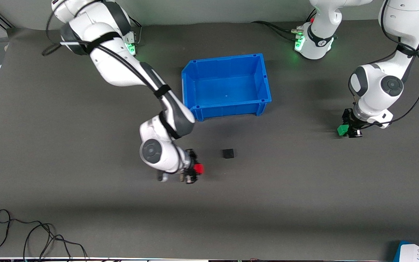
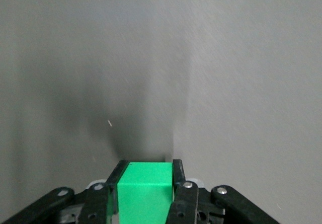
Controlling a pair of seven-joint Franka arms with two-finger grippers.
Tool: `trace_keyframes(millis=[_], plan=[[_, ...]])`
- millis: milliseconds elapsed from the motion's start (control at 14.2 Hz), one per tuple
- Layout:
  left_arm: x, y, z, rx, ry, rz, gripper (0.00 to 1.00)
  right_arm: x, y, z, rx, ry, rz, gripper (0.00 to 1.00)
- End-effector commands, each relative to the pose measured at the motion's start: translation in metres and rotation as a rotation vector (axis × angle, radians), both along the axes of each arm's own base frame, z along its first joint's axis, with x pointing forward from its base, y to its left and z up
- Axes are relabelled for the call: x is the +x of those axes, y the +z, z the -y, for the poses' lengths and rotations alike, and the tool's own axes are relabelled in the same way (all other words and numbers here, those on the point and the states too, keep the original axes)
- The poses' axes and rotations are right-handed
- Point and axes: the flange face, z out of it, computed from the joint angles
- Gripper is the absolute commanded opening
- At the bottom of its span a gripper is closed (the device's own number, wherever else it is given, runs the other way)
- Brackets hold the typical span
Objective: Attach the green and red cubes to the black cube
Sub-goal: 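Carry the red cube with the right gripper beside the black cube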
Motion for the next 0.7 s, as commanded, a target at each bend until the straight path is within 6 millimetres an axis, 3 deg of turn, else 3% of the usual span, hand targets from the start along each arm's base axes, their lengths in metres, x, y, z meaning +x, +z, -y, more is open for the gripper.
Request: trace_keyframes(millis=[0,211,421,632], plan=[[0.037,0.024,0.041,-0.005,0.020,-0.034,0.00,-0.009,-0.013,-0.038,0.035,-0.016,0.006,0.16],[0.067,0.036,0.086,-0.006,0.037,-0.042,0.00,-0.021,-0.034,-0.049,0.022,-0.013,-0.013,0.16],[0.091,0.025,0.162,-0.005,0.034,-0.025,0.00,-0.021,-0.035,-0.050,0.025,-0.016,-0.015,0.16],[0.099,0.024,0.227,-0.016,0.028,0.002,0.00,-0.033,-0.045,-0.060,0.006,0.010,-0.021,0.16]])
